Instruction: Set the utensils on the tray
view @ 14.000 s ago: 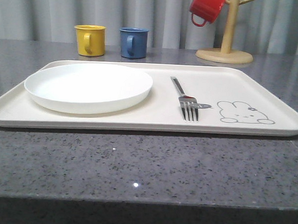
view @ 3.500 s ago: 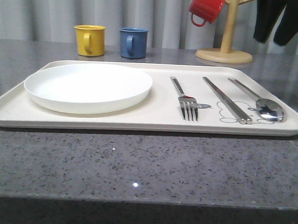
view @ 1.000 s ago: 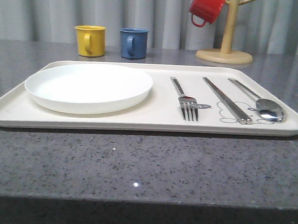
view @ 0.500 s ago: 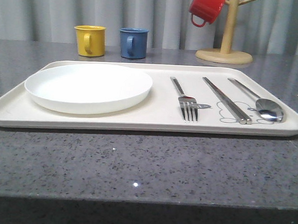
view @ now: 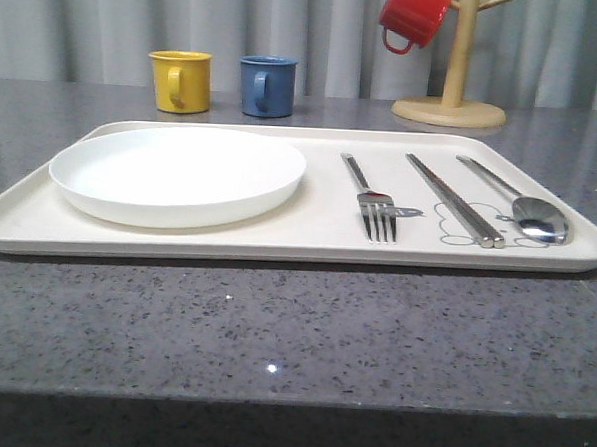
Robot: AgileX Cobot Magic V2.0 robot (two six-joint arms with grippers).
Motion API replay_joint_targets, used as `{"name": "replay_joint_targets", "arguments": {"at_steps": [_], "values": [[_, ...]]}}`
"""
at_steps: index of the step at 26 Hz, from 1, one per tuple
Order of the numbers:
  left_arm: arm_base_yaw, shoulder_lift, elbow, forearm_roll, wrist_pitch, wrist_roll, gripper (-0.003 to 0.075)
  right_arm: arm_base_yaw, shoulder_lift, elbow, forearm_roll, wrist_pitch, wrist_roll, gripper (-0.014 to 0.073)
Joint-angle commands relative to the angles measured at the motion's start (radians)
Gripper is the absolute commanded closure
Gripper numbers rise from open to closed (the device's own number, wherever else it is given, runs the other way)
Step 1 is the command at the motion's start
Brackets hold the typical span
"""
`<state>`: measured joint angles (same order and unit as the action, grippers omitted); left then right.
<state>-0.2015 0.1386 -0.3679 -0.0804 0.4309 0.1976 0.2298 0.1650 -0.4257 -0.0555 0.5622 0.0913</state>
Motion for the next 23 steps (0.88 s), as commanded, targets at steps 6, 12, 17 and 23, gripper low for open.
{"name": "replay_joint_targets", "arguments": {"at_steps": [6, 12, 17, 23], "values": [[0.0, 0.006, -0.017, -0.012, -0.085, -0.008, 0.0738, -0.002, 0.011, -0.024, -0.015, -0.087, -0.009, 0.0661], [0.002, -0.049, 0.036, 0.065, -0.101, -0.059, 0.0738, -0.002, 0.011, -0.024, -0.015, -0.087, -0.009, 0.0661], [0.037, -0.137, 0.124, 0.105, -0.147, -0.122, 0.0738, -0.002, 0.011, -0.024, -0.015, -0.087, -0.009, 0.0661], [0.106, -0.163, 0.228, 0.09, -0.197, -0.127, 0.0738, -0.002, 0.011, -0.024, -0.015, -0.087, -0.009, 0.0661]]}}
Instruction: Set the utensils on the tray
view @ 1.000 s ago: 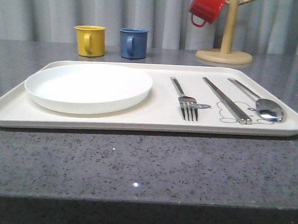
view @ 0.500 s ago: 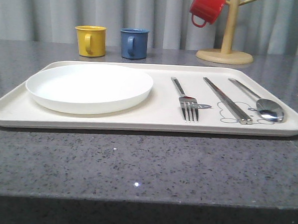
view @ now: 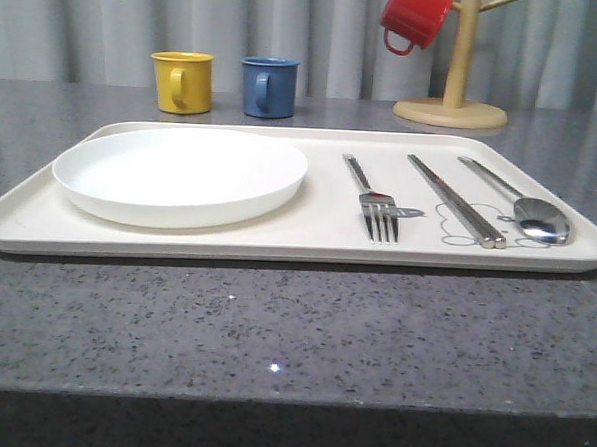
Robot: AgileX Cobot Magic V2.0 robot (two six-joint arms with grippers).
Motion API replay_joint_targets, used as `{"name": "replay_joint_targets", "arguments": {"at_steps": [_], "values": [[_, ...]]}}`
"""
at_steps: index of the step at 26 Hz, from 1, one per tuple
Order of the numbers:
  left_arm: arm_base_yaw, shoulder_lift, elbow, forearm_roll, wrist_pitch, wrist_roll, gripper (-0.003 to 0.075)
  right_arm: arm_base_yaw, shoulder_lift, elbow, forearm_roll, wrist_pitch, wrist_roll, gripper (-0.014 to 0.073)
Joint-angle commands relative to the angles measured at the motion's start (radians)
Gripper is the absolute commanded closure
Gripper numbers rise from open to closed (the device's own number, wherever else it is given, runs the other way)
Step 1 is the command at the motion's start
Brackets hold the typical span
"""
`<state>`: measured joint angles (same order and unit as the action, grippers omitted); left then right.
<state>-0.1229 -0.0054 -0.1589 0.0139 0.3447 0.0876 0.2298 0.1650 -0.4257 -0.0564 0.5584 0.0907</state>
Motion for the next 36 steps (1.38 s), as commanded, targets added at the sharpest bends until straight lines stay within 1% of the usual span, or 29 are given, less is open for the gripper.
{"name": "replay_joint_targets", "arguments": {"at_steps": [1, 5, 9, 11, 14, 36], "values": [[0.038, -0.019, 0.033, -0.005, -0.116, -0.017, 0.0738, -0.002, 0.011, -0.024, -0.015, -0.083, -0.008, 0.0661], [0.06, -0.021, 0.101, -0.005, -0.151, -0.017, 0.0738, -0.002, 0.011, -0.023, -0.015, -0.081, -0.008, 0.0661], [0.062, -0.021, 0.167, -0.005, -0.229, -0.017, 0.0738, -0.002, 0.011, -0.023, -0.015, -0.081, -0.008, 0.0661], [0.062, -0.021, 0.162, -0.014, -0.206, -0.017, 0.0738, -0.002, 0.011, -0.023, -0.015, -0.08, -0.008, 0.0661], [0.062, -0.021, 0.164, -0.014, -0.234, -0.017, 0.0738, -0.002, 0.011, -0.023, -0.015, -0.078, -0.008, 0.0661], [0.062, -0.021, 0.164, -0.014, -0.236, -0.017, 0.0738, -0.002, 0.011, -0.023, -0.015, -0.078, -0.008, 0.0661]]}}
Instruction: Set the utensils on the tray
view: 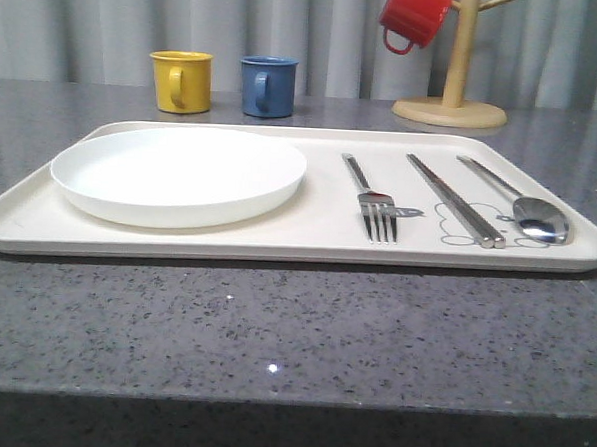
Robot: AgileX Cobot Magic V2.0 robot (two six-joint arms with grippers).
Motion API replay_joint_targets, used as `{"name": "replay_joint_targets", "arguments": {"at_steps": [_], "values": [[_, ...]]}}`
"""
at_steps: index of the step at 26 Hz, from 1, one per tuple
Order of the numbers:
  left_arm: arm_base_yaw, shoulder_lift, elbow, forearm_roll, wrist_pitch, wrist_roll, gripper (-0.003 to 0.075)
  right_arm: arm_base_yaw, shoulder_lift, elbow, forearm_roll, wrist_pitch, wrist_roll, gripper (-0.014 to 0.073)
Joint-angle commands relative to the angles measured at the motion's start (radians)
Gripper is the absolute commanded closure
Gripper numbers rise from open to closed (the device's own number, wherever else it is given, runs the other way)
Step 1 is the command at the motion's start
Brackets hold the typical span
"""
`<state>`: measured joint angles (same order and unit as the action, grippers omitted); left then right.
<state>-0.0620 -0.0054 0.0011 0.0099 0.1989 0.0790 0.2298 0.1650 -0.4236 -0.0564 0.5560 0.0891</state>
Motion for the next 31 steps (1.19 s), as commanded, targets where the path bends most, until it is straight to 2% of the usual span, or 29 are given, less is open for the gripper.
{"name": "replay_joint_targets", "arguments": {"at_steps": [1, 19, 31], "values": [[0.001, -0.021, 0.004, -0.01, -0.09, -0.009, 0.0738, -0.002, 0.011, -0.025, -0.015, -0.075, -0.007, 0.0661], [0.001, -0.021, 0.004, -0.01, -0.09, -0.009, 0.0738, -0.007, 0.005, -0.002, -0.024, -0.087, -0.007, 0.0661], [0.001, -0.021, 0.004, -0.01, -0.09, -0.009, 0.0738, -0.171, -0.132, 0.263, -0.042, -0.345, -0.007, 0.0661]]}}
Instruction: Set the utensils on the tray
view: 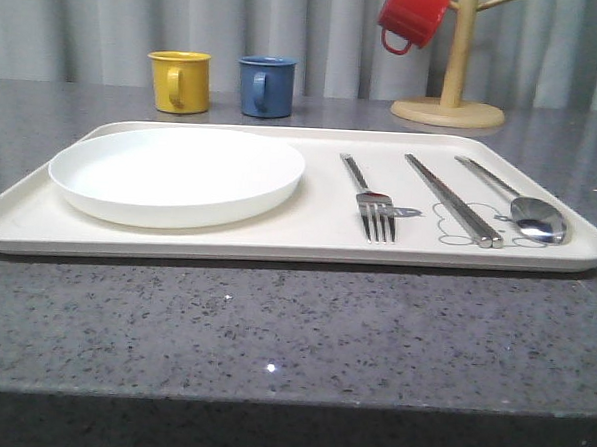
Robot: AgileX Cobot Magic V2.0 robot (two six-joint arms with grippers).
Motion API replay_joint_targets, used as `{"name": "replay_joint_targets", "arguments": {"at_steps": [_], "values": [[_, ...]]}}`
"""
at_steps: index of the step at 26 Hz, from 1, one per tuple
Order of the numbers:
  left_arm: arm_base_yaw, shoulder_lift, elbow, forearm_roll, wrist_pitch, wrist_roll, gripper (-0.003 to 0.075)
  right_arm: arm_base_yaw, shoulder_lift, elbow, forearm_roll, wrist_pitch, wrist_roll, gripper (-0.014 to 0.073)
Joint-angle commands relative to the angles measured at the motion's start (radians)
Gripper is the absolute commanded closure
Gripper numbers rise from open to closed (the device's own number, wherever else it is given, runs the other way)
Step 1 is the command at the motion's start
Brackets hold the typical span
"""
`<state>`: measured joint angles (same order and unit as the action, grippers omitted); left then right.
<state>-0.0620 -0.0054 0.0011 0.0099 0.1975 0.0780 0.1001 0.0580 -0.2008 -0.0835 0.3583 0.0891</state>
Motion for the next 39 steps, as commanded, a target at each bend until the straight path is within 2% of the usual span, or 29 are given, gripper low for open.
{"name": "replay_joint_targets", "arguments": {"at_steps": [1, 10, 16, 39], "values": [[0.001, -0.021, 0.004, -0.01, -0.089, -0.008, 0.0738, -0.05, -0.035, 0.066, -0.014, -0.16, -0.007, 0.0661], [0.001, -0.021, 0.004, -0.01, -0.089, -0.008, 0.0738, -0.092, -0.086, 0.218, -0.011, -0.226, -0.007, 0.0661], [0.001, -0.021, 0.004, -0.01, -0.089, -0.008, 0.0738, -0.092, -0.086, 0.215, -0.011, -0.179, -0.007, 0.0661], [0.001, -0.021, 0.004, -0.01, -0.089, -0.008, 0.0738, -0.092, -0.086, 0.215, -0.011, -0.18, -0.007, 0.0661]]}}
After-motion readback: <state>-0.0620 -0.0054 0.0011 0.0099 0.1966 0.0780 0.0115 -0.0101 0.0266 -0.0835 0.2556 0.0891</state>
